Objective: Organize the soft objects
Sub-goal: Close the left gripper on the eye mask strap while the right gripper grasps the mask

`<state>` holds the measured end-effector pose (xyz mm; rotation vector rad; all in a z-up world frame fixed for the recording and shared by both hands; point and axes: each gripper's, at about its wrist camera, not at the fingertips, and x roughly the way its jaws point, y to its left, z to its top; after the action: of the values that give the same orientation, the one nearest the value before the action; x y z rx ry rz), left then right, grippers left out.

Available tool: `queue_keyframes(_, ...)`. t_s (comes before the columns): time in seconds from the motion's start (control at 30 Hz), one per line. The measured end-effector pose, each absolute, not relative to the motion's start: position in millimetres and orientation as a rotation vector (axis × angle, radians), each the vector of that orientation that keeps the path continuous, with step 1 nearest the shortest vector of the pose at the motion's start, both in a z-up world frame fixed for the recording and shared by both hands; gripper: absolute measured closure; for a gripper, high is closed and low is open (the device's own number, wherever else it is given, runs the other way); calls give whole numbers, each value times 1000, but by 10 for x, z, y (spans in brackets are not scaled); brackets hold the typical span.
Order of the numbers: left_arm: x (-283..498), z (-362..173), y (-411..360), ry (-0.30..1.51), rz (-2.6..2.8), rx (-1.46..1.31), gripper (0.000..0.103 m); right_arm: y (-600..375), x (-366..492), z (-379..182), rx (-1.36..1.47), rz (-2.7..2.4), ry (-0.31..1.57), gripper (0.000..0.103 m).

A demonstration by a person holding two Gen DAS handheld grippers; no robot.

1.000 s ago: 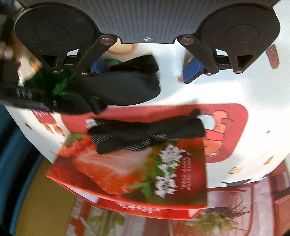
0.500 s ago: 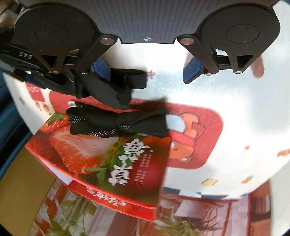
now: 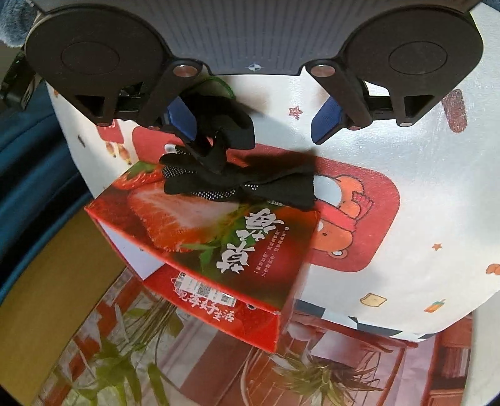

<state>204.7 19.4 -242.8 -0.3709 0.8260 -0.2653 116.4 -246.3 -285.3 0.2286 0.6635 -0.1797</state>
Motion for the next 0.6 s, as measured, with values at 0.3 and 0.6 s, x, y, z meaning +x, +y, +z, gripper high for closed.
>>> queue_keyframes(0.3, 2045, -2494, 367, 857, -184, -420, 23, -2466, 1167, -2856, 227, -179, 664, 19)
queue_keyframes(0.6, 2074, -2441, 355, 850, -143, -388, 24, -2462, 1167, -2857, 226, -180, 664, 18)
